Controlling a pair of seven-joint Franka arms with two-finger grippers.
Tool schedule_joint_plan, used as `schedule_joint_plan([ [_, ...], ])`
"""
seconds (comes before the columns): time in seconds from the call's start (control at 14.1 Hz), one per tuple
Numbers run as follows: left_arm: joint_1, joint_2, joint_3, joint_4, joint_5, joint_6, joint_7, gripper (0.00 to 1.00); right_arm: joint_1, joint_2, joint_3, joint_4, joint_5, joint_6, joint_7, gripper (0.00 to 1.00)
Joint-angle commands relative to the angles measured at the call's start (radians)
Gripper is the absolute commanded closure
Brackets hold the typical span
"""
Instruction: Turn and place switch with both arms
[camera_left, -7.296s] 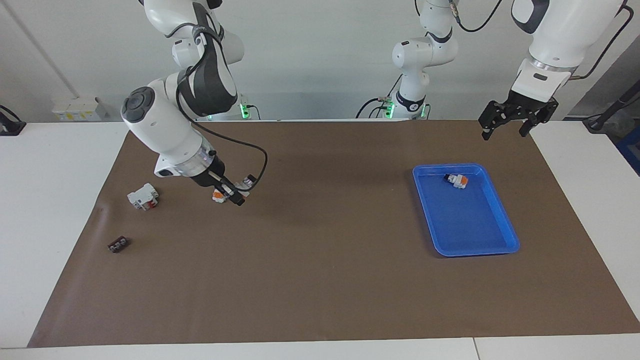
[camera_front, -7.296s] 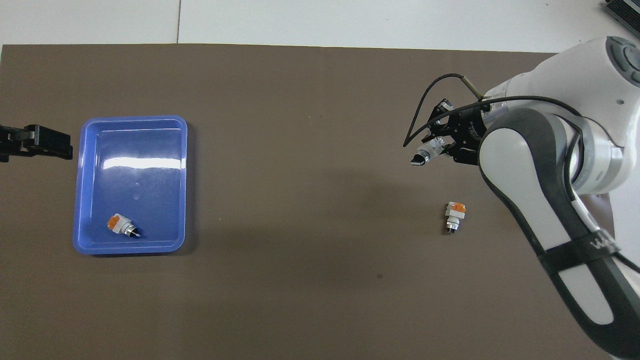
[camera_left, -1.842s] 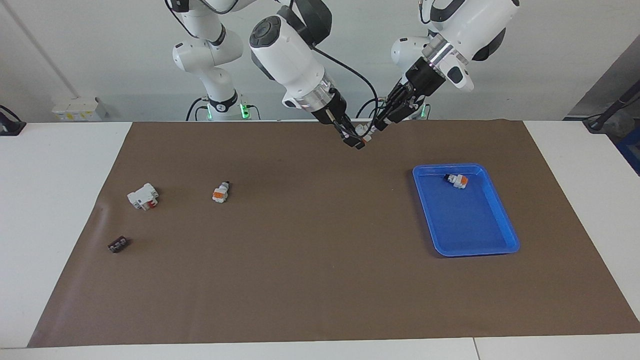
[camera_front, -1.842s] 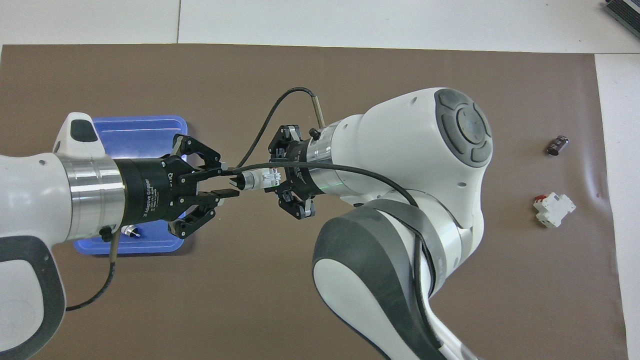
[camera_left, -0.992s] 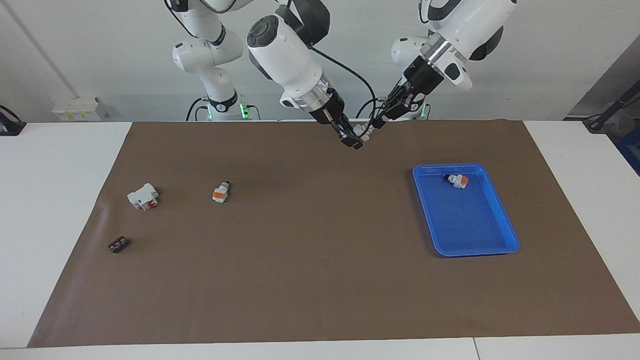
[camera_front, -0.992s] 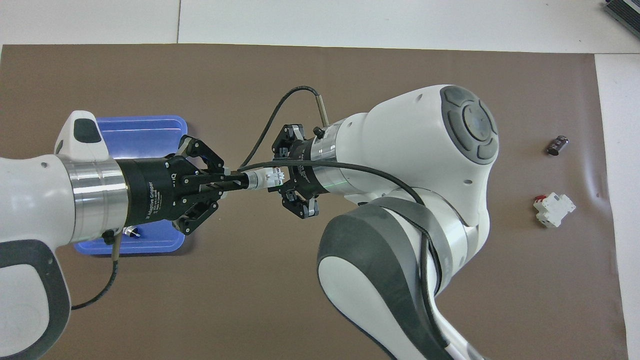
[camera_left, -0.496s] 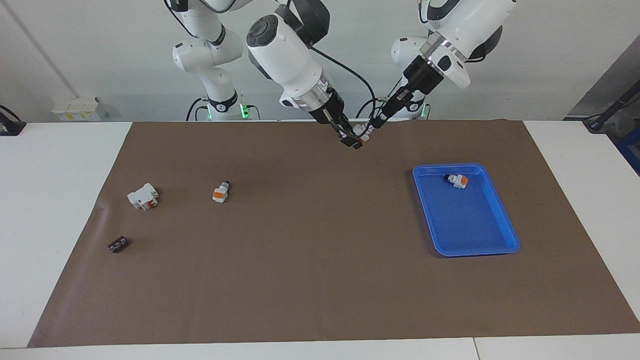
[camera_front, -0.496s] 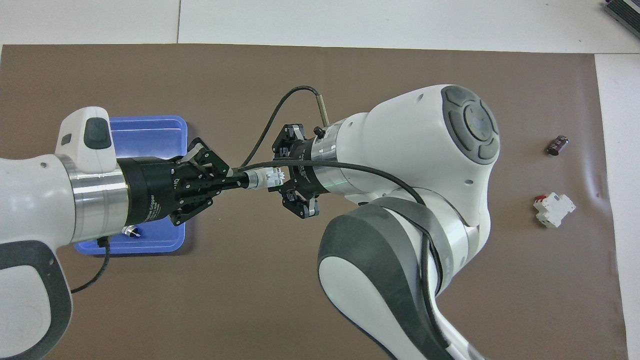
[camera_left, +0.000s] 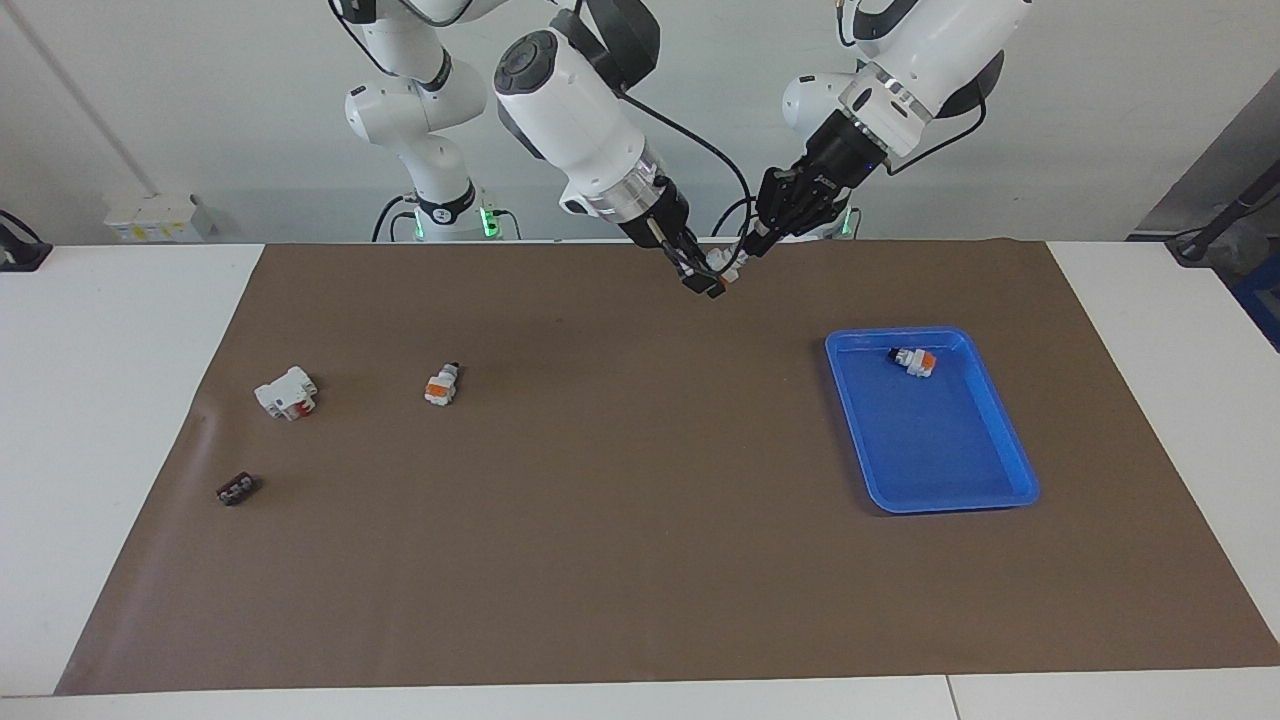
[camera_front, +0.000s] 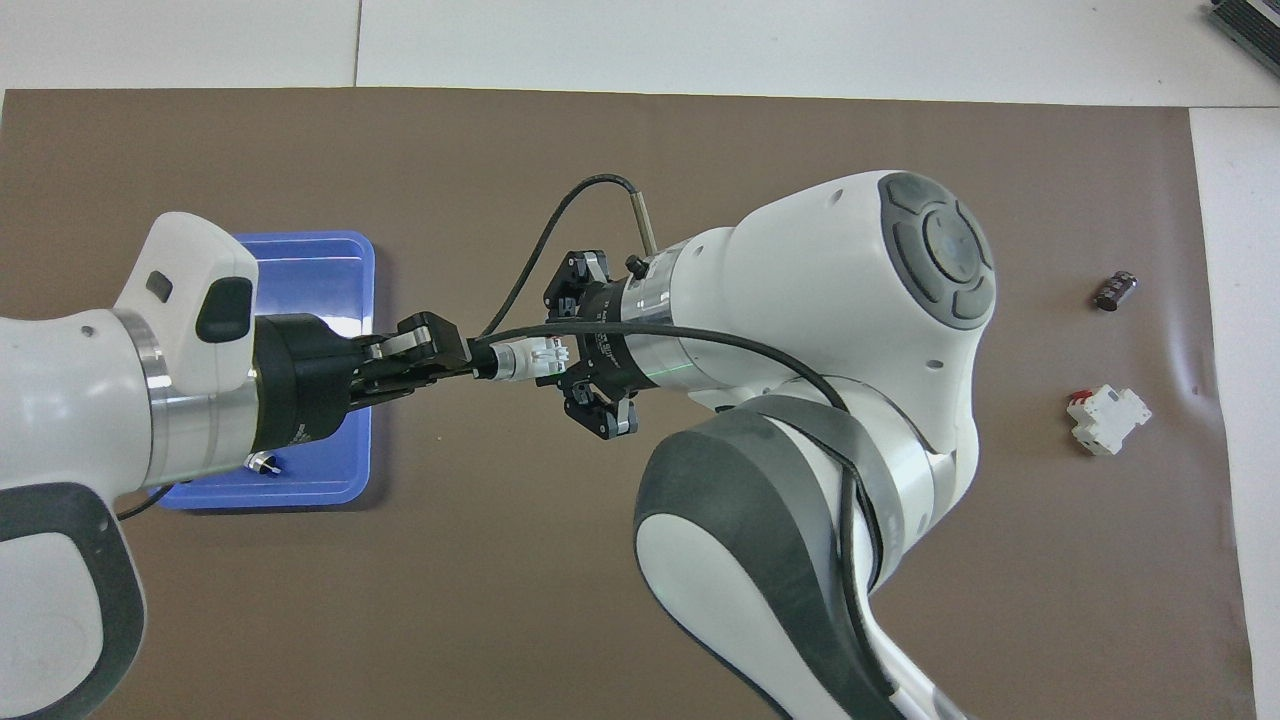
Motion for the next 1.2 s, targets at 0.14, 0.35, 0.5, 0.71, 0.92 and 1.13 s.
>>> schedule_joint_plan([
  [0.14,-0.029,-0.031,0.007,-0.029,-0.012,-0.104,0.251,1.00,-0.008,0.003,0.008,0.011,0.020,0.002,-0.026,1.00],
  [0.35,-0.029,-0.040,0.009,-0.029,-0.011,-0.147,0.316,1.00,-0.010,0.003,0.008,0.013,0.020,0.002,-0.026,1.00],
  [0.5,-0.029,-0.040,0.009,-0.029,-0.011,-0.153,0.318,1.00,-0.010,0.003,0.008,0.013,0.020,0.002,-0.028,1.00],
  [0.71,-0.026,-0.042,0.009,-0.030,-0.011,-0.153,0.316,1.00,-0.010,0.003,0.008,0.013,0.019,0.002,-0.028,1.00],
  [0.92,-0.018,-0.042,0.010,-0.030,-0.011,-0.153,0.316,1.00,-0.011,0.003,0.008,0.013,0.020,0.002,-0.028,1.00],
  [1.13,-0.015,-0.040,0.012,-0.030,-0.011,-0.153,0.312,1.00,-0.013,0.001,0.006,0.011,0.011,0.002,-0.034,0.11],
])
